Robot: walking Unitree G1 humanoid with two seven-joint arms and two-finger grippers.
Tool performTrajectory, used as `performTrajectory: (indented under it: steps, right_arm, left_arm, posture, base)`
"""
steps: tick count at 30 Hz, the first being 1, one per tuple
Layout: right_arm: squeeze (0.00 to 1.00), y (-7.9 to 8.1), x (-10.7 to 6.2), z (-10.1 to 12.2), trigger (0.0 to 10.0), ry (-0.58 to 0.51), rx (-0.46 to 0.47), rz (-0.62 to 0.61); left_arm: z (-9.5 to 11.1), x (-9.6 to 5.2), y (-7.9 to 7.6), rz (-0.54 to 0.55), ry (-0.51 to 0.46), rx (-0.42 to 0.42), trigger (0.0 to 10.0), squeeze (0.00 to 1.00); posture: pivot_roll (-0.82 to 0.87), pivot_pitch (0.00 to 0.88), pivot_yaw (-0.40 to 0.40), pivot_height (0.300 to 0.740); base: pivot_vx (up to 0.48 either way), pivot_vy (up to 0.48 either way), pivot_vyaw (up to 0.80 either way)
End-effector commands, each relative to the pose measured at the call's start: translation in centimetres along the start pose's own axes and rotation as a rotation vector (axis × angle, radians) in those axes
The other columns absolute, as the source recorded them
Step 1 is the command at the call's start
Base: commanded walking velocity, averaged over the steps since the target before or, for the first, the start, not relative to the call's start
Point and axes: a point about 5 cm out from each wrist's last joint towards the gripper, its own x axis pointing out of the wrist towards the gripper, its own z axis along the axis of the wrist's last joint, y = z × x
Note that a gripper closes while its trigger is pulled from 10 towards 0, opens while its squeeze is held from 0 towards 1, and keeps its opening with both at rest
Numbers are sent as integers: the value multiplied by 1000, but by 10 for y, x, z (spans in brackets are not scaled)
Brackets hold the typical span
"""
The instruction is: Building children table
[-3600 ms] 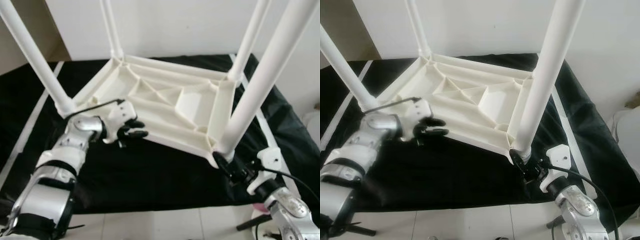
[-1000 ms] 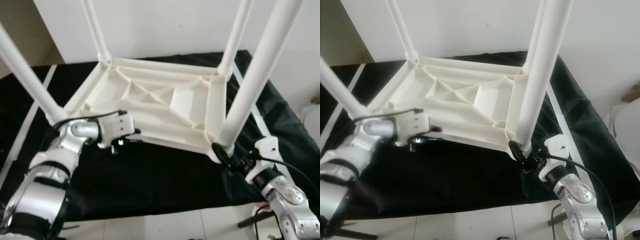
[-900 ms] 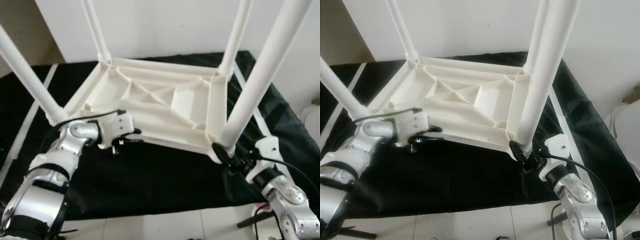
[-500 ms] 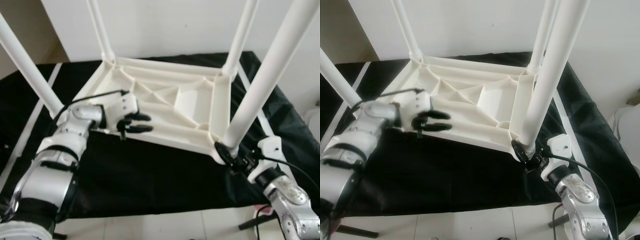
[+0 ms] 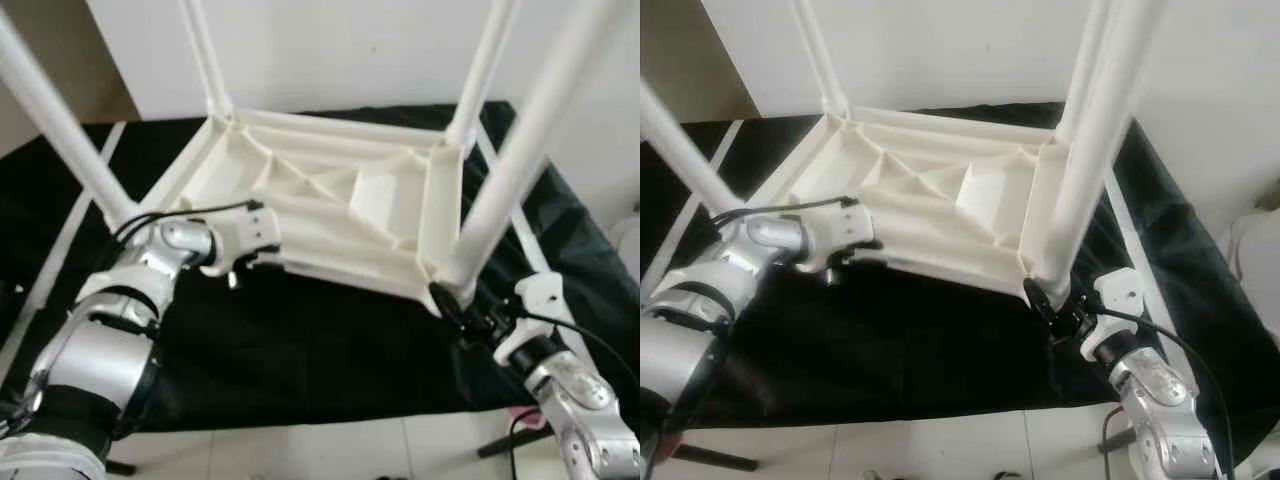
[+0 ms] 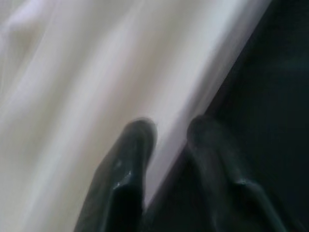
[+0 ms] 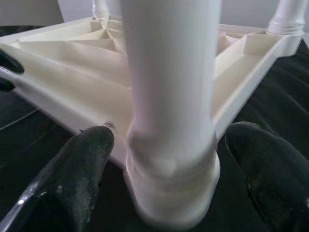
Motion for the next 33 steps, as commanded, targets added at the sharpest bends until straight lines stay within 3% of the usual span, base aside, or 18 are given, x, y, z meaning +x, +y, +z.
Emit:
performTrajectory:
  steps: [1, 3, 6, 9, 10, 13, 18, 20, 21, 24, 31, 32, 33]
  right_arm:
    - [0, 2, -1, -2, 10000, 2, -5, -1]
    - [0, 2, 0, -2, 10000, 1, -5, -1]
    - [0, 1, 0, -1, 10000, 0, -7, 0]
    - [0, 0, 1, -1, 10000, -1, -8, -1]
    - [0, -1, 1, 0, 10000, -3, -10, 0]
    - [0, -1, 1, 0, 10000, -4, -11, -1]
    - [0, 0, 2, -1, 10000, -7, -9, 1]
    - [0, 0, 2, -1, 10000, -7, -9, 1]
    - [0, -1, 3, -1, 10000, -8, -9, 1]
    - [0, -1, 3, -1, 10000, -8, -8, 4]
    - [0, -2, 0, -1, 10000, -4, -11, 2]
    - [0, -1, 0, -1, 10000, -5, -11, 3]
    - [0, -1, 0, -1, 10000, -6, -11, 3]
  left_arm:
    - [-14, -1, -2, 131, 57, -1, 10000, 0]
    - [-15, 0, -5, 99, 60, 6, 10000, 0]
    - [-16, -2, -13, -38, 31, -21, 10000, 0]
    - [-16, -3, -14, -68, 16, -44, 10000, 0]
    - [-11, -7, -16, -149, -52, -32, 10000, 0]
    - [-7, -8, -15, -172, -96, -41, 10000, 0]
    - [7, -12, 6, -84, -196, -113, 10000, 0]
    - [7, -12, 6, -84, -196, -113, 10000, 0]
    - [13, -17, 17, -40, -232, -131, 10000, 0]
    - [16, -21, 27, 15, -259, -175, 10000, 0]
    - [17, -25, 39, 115, -263, -212, 10000, 0]
    - [16, -24, 45, 220, -240, -242, 10000, 0]
    - [16, -23, 46, 247, -234, -250, 10000, 0]
  posture:
    - [-226, 139, 111, 740]
    - [-226, 139, 111, 740]
    - [-224, 135, 112, 740]
    - [-222, 134, 111, 740]
    - [-220, 132, 111, 740]
    - [-219, 129, 111, 740]
    - [-215, 128, 111, 740]
    - [-215, 128, 111, 740]
    - [-212, 128, 111, 740]
    - [-211, 128, 109, 740]
    - [-216, 133, 108, 740]
    - [-218, 135, 108, 740]
    - [-218, 135, 108, 740]
  base:
    - [0, 0, 0]
    - [0, 0, 0]
    - [0, 0, 0]
    - [0, 0, 0]
    - [0, 0, 0]
    - [0, 0, 0]
    - [0, 0, 0]
    - [0, 0, 0]
    - [0, 0, 0]
    - [0, 0, 0]
    - [0, 0, 0]
    - [0, 0, 0]
    - [0, 0, 0]
